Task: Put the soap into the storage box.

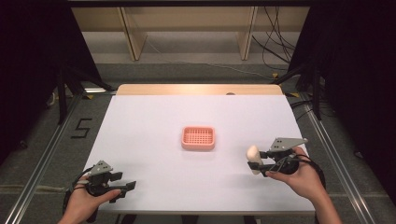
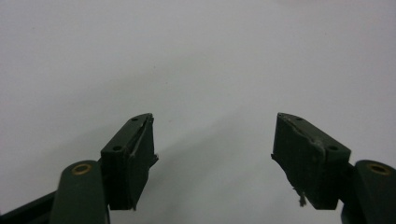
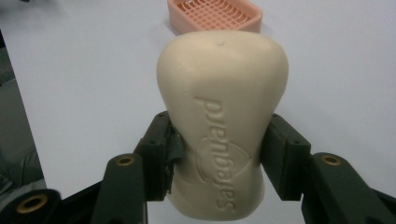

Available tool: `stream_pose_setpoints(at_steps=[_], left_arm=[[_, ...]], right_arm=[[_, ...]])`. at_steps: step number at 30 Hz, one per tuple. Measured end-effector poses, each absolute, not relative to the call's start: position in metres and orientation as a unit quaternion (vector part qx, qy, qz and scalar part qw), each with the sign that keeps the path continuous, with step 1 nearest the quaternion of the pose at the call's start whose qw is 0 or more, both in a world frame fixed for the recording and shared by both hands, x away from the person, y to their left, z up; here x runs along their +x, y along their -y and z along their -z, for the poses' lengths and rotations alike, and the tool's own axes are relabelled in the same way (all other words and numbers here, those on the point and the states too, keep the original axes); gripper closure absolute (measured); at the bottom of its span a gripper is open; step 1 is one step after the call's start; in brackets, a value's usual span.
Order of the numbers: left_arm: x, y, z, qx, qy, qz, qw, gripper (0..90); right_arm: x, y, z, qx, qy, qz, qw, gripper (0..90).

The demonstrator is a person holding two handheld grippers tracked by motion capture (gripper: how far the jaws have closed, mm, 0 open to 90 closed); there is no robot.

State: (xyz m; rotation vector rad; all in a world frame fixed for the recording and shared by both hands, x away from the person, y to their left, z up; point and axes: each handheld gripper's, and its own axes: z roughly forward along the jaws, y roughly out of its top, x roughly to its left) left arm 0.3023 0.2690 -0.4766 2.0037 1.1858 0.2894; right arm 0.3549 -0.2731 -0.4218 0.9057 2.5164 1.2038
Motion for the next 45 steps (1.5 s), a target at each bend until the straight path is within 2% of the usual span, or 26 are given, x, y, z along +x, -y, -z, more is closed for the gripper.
stream_pose_setpoints(at_steps=[2, 9, 22, 23, 45], left_arm=[[0.302, -0.269, 0.476, 0.788, -0.466, -0.113, 0.387, 29.1], [0.302, -0.270, 0.476, 0.789, -0.464, -0.117, 0.387, 29.1], [0.302, -0.269, 0.476, 0.789, -0.463, -0.117, 0.387, 29.1], [0.302, -0.270, 0.475, 0.791, -0.462, -0.114, 0.384, 29.0], [0.302, -0.270, 0.475, 0.789, -0.462, -0.116, 0.389, 29.1]], right_arm=[[0.355, 0.272, 0.422, 0.308, -0.850, -0.417, 0.099, 50.7], [0.360, 0.271, 0.422, 0.297, -0.840, -0.437, 0.121, 50.7], [0.361, 0.264, 0.417, 0.318, -0.828, -0.447, 0.111, 50.7], [0.364, 0.264, 0.418, 0.308, -0.829, -0.450, 0.124, 50.7], [0.373, 0.251, 0.415, 0.303, -0.825, -0.455, 0.141, 50.7]])
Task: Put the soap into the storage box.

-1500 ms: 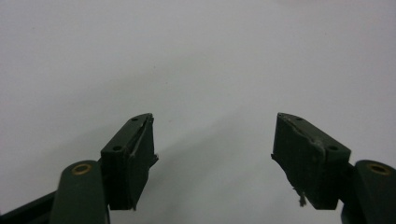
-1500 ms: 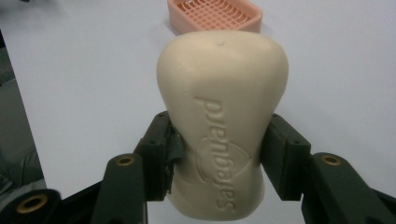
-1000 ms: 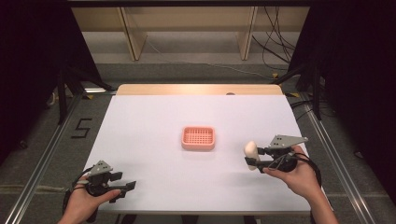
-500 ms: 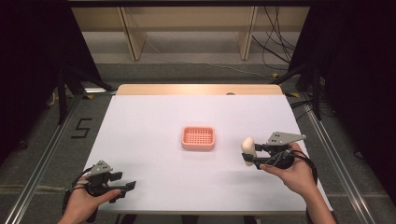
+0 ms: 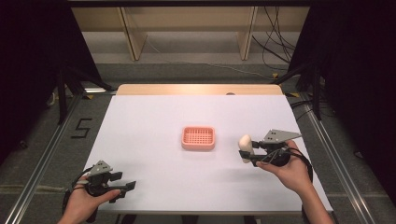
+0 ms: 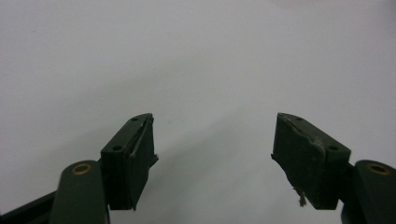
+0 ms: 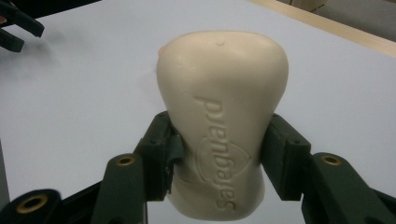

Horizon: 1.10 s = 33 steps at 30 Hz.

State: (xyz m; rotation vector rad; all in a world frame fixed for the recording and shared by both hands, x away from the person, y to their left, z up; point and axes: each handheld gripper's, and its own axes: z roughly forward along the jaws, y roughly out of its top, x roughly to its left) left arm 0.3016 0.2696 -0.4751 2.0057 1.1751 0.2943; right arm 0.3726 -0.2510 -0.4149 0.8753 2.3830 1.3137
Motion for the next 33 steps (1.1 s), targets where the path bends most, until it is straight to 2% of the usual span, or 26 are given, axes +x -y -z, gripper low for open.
stream_pose_setpoints(at_steps=[8, 10, 12, 33], left_arm=[[0.302, -0.270, 0.475, 0.788, -0.462, -0.116, 0.389, 29.1], [0.302, -0.269, 0.475, 0.788, -0.463, -0.115, 0.389, 29.1], [0.302, -0.269, 0.475, 0.789, -0.462, -0.115, 0.389, 29.1], [0.301, -0.268, 0.475, 0.785, -0.468, -0.104, 0.392, 29.1]], right_arm=[[0.377, 0.247, 0.415, 0.297, -0.828, -0.455, 0.137, 50.7], [0.378, 0.246, 0.415, 0.290, -0.826, -0.458, 0.154, 50.7], [0.376, 0.243, 0.414, 0.307, -0.823, -0.457, 0.138, 50.7], [0.387, 0.230, 0.409, 0.280, -0.830, -0.459, 0.148, 50.7]])
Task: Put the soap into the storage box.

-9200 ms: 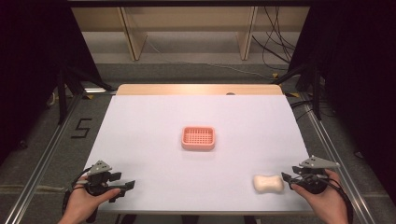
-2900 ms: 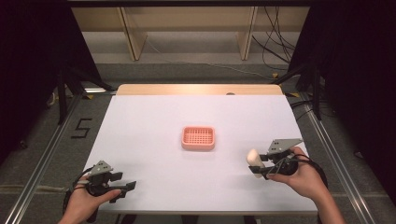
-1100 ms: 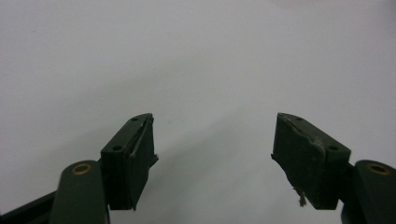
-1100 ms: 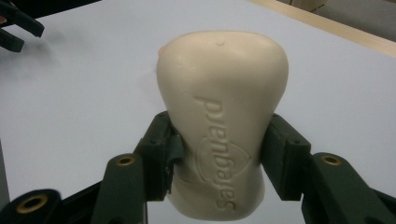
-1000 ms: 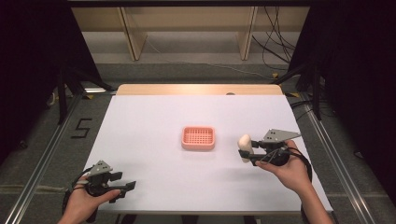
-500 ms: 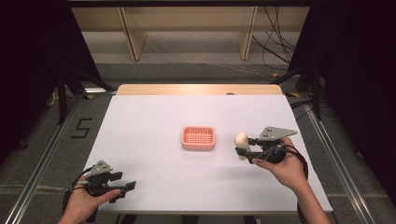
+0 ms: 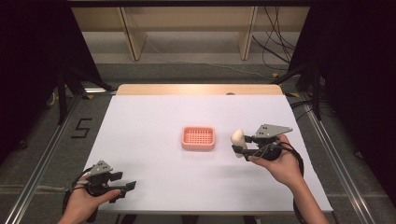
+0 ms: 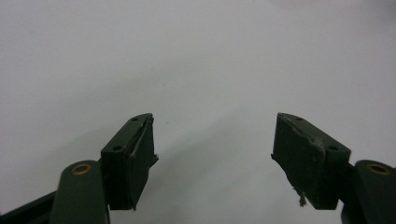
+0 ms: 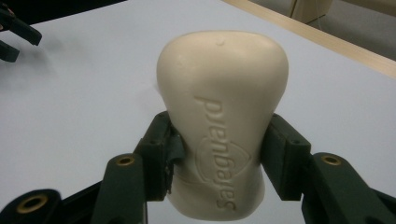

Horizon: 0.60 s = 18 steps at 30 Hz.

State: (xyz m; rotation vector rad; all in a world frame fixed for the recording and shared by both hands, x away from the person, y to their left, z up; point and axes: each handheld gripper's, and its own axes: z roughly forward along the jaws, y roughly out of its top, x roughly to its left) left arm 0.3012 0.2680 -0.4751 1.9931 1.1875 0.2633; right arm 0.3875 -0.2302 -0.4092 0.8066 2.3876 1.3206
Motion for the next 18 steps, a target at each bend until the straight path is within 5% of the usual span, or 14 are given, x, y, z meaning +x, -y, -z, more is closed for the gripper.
stream_pose_setpoints(at_steps=[18], left_arm=[[0.301, -0.269, 0.474, 0.791, -0.459, -0.112, 0.389, 29.1]], right_arm=[[0.393, 0.218, 0.411, 0.286, -0.828, -0.460, 0.148, 50.7]])
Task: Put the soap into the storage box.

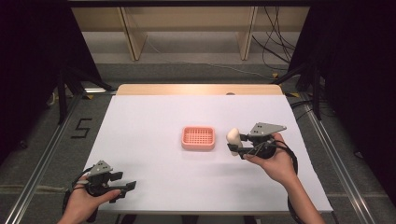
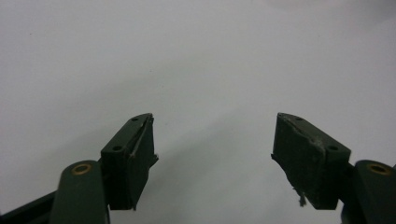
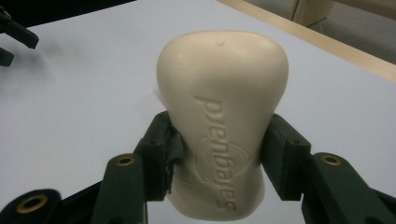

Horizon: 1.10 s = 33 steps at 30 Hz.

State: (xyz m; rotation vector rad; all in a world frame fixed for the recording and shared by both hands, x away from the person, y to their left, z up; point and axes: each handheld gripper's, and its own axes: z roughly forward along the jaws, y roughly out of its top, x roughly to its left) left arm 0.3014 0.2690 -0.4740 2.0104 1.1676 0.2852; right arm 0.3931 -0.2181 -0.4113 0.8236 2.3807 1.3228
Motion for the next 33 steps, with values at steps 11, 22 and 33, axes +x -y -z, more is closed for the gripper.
stream_pose_setpoints(at_steps=[11, 22, 33], left_arm=[[0.301, -0.268, 0.474, 0.788, -0.461, -0.112, 0.394, 29.1], [0.301, -0.268, 0.474, 0.786, -0.460, -0.113, 0.397, 29.1], [0.301, -0.268, 0.473, 0.792, -0.455, -0.111, 0.391, 29.1]], right_arm=[[0.395, 0.212, 0.411, 0.285, -0.826, -0.463, 0.146, 50.7], [0.401, 0.210, 0.409, 0.270, -0.829, -0.462, 0.160, 50.7], [0.404, 0.204, 0.409, 0.277, -0.827, -0.462, 0.160, 50.7]])
